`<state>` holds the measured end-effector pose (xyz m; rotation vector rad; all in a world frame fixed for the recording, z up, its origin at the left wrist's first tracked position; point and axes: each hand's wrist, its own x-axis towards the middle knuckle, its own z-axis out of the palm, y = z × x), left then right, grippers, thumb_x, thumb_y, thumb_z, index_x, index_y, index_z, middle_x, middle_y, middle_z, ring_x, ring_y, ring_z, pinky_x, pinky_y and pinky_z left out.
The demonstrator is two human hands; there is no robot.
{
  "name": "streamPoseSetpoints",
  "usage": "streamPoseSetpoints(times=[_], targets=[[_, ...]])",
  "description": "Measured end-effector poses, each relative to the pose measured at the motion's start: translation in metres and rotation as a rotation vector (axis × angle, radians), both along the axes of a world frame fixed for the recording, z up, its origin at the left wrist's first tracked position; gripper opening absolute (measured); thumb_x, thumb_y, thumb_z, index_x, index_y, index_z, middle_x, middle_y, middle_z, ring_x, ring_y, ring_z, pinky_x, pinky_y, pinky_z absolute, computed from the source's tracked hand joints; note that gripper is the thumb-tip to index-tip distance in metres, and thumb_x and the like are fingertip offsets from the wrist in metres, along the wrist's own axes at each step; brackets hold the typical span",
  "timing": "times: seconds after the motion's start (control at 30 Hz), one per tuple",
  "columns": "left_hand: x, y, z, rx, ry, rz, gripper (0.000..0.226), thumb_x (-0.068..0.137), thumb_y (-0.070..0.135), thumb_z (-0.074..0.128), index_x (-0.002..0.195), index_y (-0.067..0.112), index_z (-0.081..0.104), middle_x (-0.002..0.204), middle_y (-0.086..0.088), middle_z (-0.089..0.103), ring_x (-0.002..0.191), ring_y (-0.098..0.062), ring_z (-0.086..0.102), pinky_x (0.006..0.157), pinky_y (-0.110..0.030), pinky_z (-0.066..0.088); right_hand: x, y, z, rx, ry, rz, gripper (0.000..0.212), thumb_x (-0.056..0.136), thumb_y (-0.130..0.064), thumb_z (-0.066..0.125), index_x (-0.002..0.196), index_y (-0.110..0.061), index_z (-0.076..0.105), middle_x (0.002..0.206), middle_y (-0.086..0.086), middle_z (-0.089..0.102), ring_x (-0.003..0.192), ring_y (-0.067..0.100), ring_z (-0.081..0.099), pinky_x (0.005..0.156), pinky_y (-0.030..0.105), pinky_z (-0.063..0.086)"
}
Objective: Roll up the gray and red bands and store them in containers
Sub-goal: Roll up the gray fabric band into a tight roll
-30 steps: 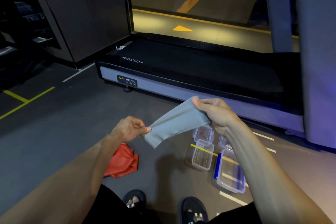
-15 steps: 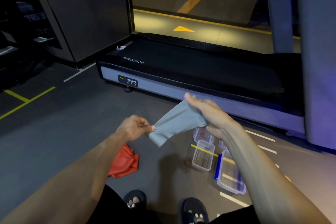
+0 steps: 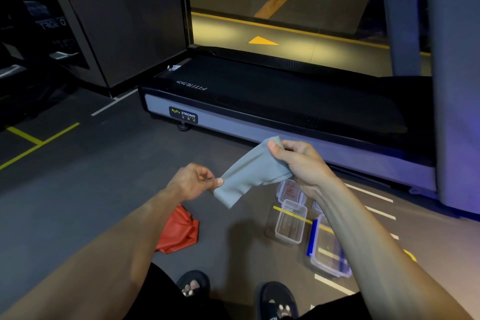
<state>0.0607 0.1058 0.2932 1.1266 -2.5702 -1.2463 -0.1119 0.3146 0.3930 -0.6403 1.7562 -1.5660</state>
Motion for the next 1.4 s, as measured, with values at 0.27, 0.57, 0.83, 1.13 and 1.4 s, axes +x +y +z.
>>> streamPoseSetpoints(times=[0.27, 0.57, 0.83, 1.13, 1.4], targets=[[-0.003, 0.003, 0.003, 0.015, 0.013, 0.018, 0.029, 0.08, 0.055, 0.079, 0.078, 0.026, 0.078, 0.078, 0.014, 0.076, 0.084, 0.0, 0.069, 0.076, -0.017, 0.047, 0.005, -0.005, 0.002, 0.033, 0.012, -0.004, 0.039, 0.103, -0.033, 0.06, 0.099, 0.003, 0.074, 0.094, 0.02, 0.077, 0.084, 0.029, 0.073, 0.078, 0.038, 0.057], [-0.008, 0.006, 0.004, 0.035, 0.034, -0.016, 0.031, 0.077, 0.057, 0.08, 0.077, 0.027, 0.078, 0.077, 0.014, 0.076, 0.083, -0.003, 0.07, 0.079, -0.02, 0.047, 0.014, -0.01, 0.011, 0.119, -0.137, 0.078, 0.045, 0.089, -0.045, 0.076, 0.105, -0.003, 0.067, 0.094, 0.019, 0.071, 0.087, 0.03, 0.067, 0.079, 0.043, 0.045], [-0.004, 0.007, 0.007, 0.011, 0.018, -0.016, 0.03, 0.079, 0.056, 0.079, 0.077, 0.027, 0.078, 0.076, 0.016, 0.076, 0.082, 0.002, 0.069, 0.076, -0.016, 0.047, 0.009, -0.01, 0.0, 0.109, -0.083, 0.011, 0.046, 0.086, -0.025, 0.081, 0.118, 0.005, 0.065, 0.103, 0.023, 0.075, 0.087, 0.03, 0.071, 0.077, 0.045, 0.054], [-0.007, 0.01, 0.01, 0.024, 0.04, -0.017, 0.028, 0.08, 0.054, 0.079, 0.078, 0.026, 0.077, 0.072, 0.02, 0.074, 0.077, 0.008, 0.066, 0.071, -0.011, 0.042, 0.013, -0.01, 0.001, 0.115, -0.039, 0.004, 0.045, 0.094, -0.035, 0.072, 0.105, 0.008, 0.073, 0.089, 0.021, 0.073, 0.075, 0.029, 0.066, 0.055, 0.032, 0.051], [-0.012, 0.016, 0.012, 0.044, 0.079, -0.015, 0.029, 0.08, 0.053, 0.08, 0.08, 0.024, 0.077, 0.074, 0.012, 0.076, 0.078, -0.001, 0.069, 0.072, -0.013, 0.045, 0.017, -0.012, 0.003, 0.127, -0.041, -0.004, 0.045, 0.106, -0.036, 0.052, 0.106, 0.006, 0.068, 0.087, 0.019, 0.069, 0.075, 0.028, 0.065, 0.062, 0.035, 0.047]])
